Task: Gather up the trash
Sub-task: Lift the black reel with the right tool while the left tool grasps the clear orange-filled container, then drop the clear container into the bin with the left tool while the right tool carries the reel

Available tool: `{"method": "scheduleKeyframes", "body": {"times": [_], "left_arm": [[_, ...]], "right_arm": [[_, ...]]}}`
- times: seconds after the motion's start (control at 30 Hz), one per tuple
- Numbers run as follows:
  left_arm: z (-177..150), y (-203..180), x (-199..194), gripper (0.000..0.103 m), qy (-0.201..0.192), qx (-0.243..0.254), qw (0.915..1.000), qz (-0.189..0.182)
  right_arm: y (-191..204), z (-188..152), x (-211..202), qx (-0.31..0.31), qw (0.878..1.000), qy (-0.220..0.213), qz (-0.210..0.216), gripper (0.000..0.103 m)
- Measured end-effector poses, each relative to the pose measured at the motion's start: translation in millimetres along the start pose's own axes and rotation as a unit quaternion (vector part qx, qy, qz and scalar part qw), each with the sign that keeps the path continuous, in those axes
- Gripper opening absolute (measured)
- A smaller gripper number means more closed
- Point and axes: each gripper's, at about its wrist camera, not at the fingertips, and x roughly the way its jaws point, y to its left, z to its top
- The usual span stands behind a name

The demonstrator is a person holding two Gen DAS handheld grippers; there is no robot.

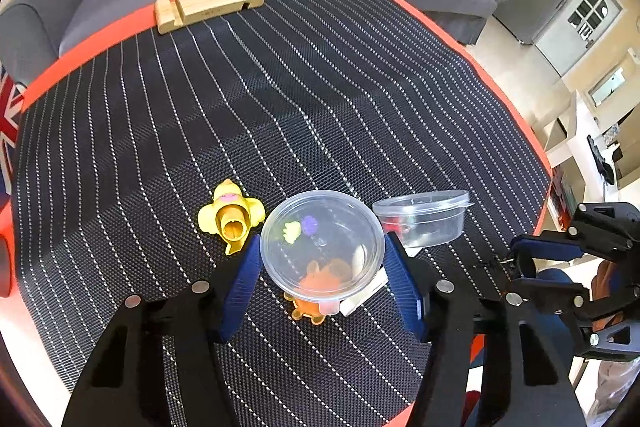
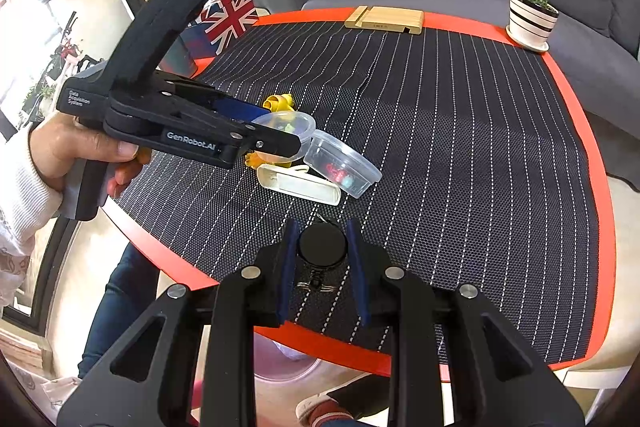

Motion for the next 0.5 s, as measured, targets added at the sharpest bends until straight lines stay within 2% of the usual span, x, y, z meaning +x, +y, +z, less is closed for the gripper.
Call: {"method": "scheduleKeyframes", "body": {"times": [0.2,0.5], "left_arm": [[-5.2,-4.4,-18.3,0.060,-0.023,0.006,0.9997,0.002],[-32.8,-23.6,-59.4,0.060,-0.061,0.030,0.9976,0.012]], "right_arm": [[3.9,0.8,-1.5,-0.004,1.000,-0.004,0.001,0.024],[21.0,3.4,-15.6,-0.023,1.000,-0.014,0.004,0.024]]}}
